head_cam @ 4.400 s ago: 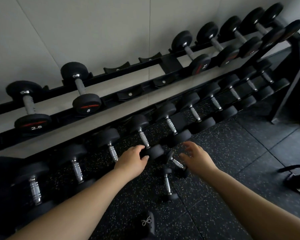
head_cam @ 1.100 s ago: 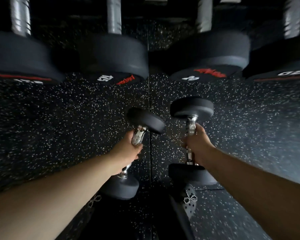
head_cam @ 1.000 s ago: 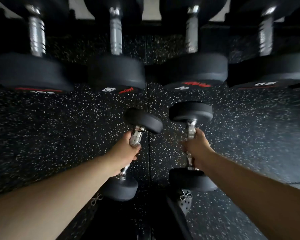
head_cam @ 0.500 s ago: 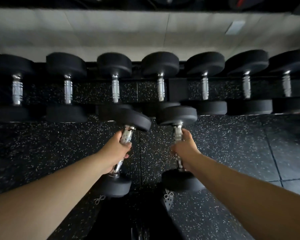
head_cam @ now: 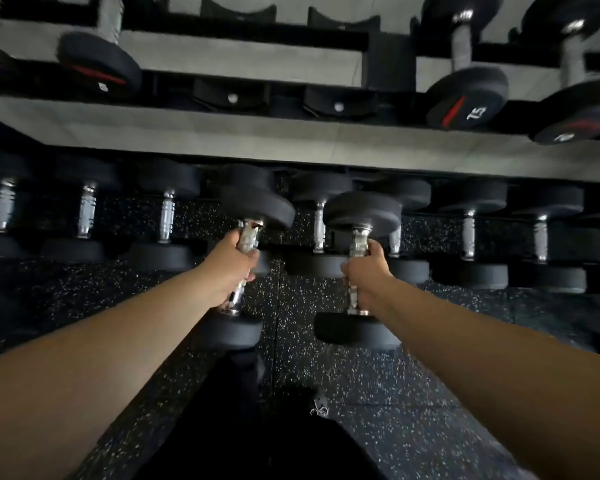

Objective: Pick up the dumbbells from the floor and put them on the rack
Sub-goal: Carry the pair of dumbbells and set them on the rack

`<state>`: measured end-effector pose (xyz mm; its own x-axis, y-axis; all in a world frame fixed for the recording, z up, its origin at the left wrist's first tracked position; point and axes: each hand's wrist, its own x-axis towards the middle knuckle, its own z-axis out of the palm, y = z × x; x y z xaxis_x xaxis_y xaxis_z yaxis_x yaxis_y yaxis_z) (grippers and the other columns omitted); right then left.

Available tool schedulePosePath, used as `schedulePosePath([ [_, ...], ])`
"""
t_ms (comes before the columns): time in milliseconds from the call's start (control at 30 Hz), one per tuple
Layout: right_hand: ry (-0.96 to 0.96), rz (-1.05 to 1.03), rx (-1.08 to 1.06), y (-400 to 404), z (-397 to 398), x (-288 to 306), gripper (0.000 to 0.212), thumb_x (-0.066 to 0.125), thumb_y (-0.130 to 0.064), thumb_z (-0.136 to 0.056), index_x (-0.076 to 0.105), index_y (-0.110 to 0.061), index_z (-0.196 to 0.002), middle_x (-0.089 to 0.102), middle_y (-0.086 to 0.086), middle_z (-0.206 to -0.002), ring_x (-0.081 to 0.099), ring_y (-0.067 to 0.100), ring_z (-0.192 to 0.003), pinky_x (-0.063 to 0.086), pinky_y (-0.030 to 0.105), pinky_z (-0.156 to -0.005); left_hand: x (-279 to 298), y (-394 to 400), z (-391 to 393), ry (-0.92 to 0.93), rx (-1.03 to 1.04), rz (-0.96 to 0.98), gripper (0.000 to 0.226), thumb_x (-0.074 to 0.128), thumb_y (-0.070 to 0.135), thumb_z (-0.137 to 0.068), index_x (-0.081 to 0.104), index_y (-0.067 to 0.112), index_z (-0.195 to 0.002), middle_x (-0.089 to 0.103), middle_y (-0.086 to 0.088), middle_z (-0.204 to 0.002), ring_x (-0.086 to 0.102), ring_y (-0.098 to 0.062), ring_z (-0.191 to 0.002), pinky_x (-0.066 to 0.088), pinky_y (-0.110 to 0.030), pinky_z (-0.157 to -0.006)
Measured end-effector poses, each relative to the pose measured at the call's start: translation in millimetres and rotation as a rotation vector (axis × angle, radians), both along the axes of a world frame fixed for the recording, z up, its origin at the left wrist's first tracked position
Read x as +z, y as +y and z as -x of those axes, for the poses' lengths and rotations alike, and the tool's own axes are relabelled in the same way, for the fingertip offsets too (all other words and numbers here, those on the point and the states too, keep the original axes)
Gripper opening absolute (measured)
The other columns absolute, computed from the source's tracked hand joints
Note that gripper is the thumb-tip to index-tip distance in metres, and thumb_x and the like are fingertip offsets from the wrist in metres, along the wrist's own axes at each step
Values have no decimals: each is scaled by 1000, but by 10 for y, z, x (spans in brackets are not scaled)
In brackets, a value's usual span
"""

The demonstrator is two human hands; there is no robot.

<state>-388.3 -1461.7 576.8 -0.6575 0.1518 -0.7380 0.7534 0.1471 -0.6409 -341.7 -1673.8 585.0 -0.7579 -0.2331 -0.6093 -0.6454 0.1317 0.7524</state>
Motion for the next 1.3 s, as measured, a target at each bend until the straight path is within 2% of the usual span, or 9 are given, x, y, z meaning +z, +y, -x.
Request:
schedulePosePath([
  [233,-30,5,-31,-397,634,95,69,45,15,-83,35,-25,-138,57,5,-92,51,17,-69,45,30,-63,67,-351,751,-33,20,-5,47,51,9,-94,38,17,-138,59,-10,-114,58,-19,-86,50,-28,-64],
  [333,-41,10,-29,-623,917,222,69,44,14,-86,30,-24,-142,56,5,-94,48,14,-62,42,27,-54,150,-532,1082,-26,8,14,41,51,12,-94,42,18,-134,60,-6,-107,58,-18,-80,52,-34,-70],
  [533,63,18,21,-1019,1507,556,59,48,12,-85,34,-11,-138,46,-4,-82,49,13,-68,46,31,-62,413,-899,1662,14,-4,34,34,52,14,-94,46,24,-126,61,2,-90,56,-13,-68,43,-21,-49],
  [667,56,17,39,-1125,1810,785,57,48,12,-84,37,-8,-137,49,-2,-82,51,13,-67,46,28,-58,602,-1061,2049,42,8,24,30,52,10,-93,50,24,-120,60,1,-85,56,-13,-70,43,-24,-53],
  [867,22,-75,87,-1077,1872,945,40,51,-2,-90,51,-15,-128,65,8,-85,56,18,-65,45,26,-55,818,-1192,2599,37,14,-1,30,53,12,-92,47,28,-117,61,-3,-90,58,-15,-72,45,-25,-56],
  [933,-41,-19,198,-997,1903,1027,43,45,3,-92,47,-18,-130,59,3,-78,52,13,-61,44,22,-51,861,-1204,2768,20,36,-3,36,53,14,-93,45,28,-125,62,-4,-95,59,-15,-74,47,-26,-57],
  [1033,-45,20,199,-862,1942,1163,47,47,11,-88,43,-9,-130,60,6,-96,57,14,-71,50,22,-55,938,-1174,2995,6,74,1,43,52,14,-94,41,26,-133,62,-7,-97,58,-16,-72,48,-26,-57],
  [1167,-45,42,166,-750,2131,1379,49,40,14,-89,43,-21,-123,57,7,-77,50,16,-55,43,17,-36,1035,-1132,3226,1,116,-15,34,51,14,-94,43,29,-124,59,-7,-88,57,-20,-67,51,-37,-57],
  [1300,52,-33,241,-700,2414,1490,51,51,11,-85,43,-15,-128,54,-3,-82,52,8,-64,45,17,-49,1086,-1101,3414,10,131,-13,26,50,16,-94,44,29,-116,58,-8,-87,56,-20,-67,48,-34,-52],
])
